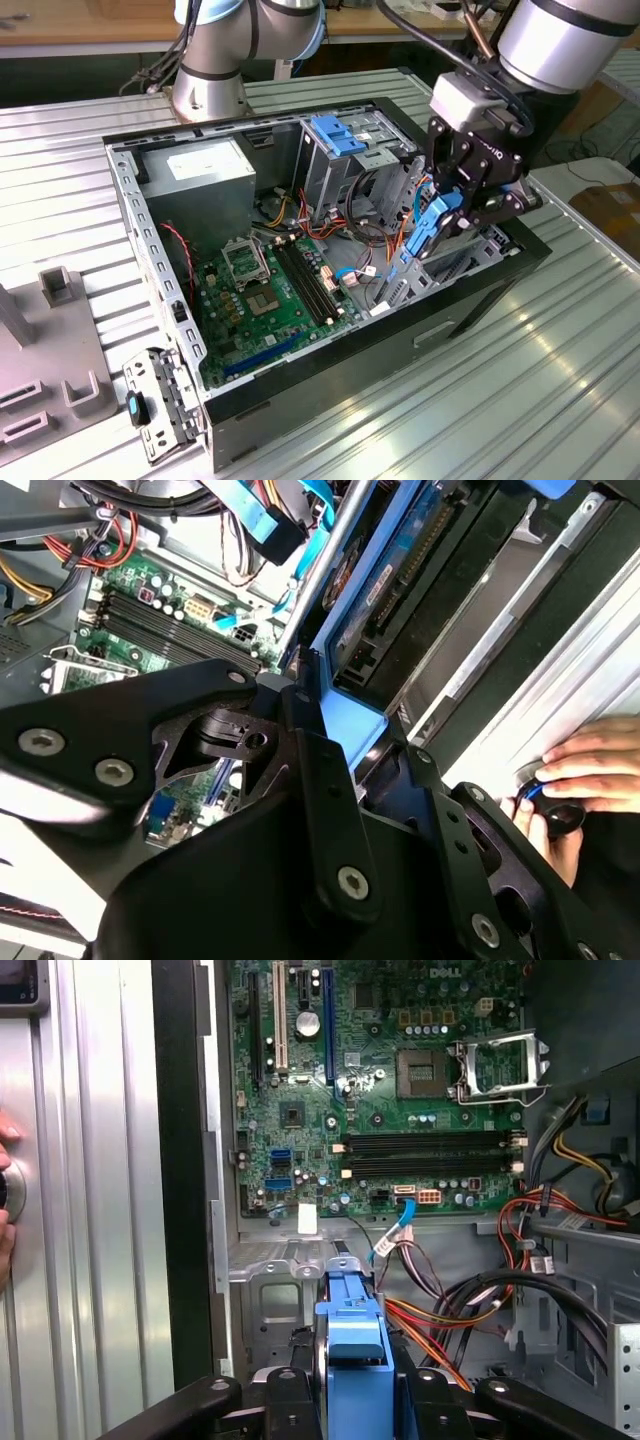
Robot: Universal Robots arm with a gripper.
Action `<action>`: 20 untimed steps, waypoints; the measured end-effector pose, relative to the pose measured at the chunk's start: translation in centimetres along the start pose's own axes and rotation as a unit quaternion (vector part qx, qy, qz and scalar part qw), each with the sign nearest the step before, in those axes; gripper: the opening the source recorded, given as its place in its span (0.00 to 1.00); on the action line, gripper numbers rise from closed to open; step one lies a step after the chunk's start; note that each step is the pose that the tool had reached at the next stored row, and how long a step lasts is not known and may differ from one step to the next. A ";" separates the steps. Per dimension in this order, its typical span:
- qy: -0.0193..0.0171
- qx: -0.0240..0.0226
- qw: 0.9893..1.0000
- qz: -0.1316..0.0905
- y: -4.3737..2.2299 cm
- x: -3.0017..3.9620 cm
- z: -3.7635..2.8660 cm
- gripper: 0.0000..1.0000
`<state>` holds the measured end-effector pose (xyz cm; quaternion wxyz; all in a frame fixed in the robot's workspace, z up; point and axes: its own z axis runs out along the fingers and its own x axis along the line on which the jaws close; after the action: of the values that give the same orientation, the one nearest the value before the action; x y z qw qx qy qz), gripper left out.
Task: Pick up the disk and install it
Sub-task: 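Insert the disk into the insertion slot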
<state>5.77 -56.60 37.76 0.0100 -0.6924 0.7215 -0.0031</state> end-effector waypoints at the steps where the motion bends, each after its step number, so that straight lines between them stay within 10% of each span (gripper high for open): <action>1: 0.000 0.000 1.000 0.000 0.00 0.01 0.16 0.37; 20: 0.000 0.000 1.000 0.000 -0.34 0.01 1.10 0.42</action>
<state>6.12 -56.62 36.66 0.0099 -0.6924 0.7215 -0.0031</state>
